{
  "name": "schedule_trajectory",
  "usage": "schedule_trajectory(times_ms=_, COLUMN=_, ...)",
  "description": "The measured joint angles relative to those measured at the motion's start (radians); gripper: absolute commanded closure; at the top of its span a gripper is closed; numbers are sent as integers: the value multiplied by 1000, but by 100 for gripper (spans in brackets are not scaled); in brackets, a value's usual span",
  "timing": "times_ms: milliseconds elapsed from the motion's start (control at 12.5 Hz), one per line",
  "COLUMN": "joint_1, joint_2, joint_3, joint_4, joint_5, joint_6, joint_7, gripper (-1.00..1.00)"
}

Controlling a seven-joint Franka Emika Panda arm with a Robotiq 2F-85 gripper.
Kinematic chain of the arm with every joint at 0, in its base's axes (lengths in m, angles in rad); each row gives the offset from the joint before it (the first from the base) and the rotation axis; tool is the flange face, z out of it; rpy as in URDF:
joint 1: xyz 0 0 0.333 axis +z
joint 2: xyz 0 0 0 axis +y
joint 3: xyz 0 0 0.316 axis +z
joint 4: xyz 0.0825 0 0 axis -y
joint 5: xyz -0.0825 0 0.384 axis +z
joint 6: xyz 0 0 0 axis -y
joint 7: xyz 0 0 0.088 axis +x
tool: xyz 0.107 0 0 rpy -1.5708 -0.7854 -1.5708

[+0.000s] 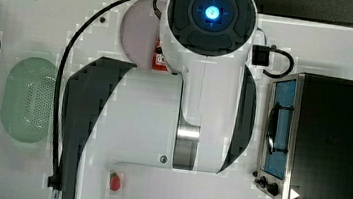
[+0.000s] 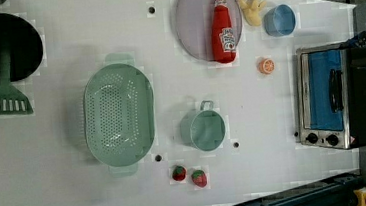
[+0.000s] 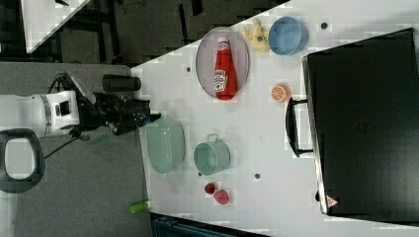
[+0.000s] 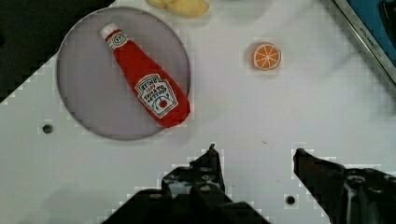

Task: Pick ketchup from plate and place it on table.

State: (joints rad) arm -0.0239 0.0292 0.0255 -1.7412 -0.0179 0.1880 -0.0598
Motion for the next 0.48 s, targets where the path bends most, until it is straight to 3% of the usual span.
schedule_trajectory(times_ms=240, joint_1=-61, joint_2=-103, joint_3=35, joint_4=-75, joint_5=17, joint_6=-166, joint_7=5, gripper=-99)
schedule_trajectory(times_ms=480, joint_1=-87, joint_2=-136, joint_3=45, joint_4=-56, joint_5=26, joint_6=-128, joint_7=5, gripper=-100)
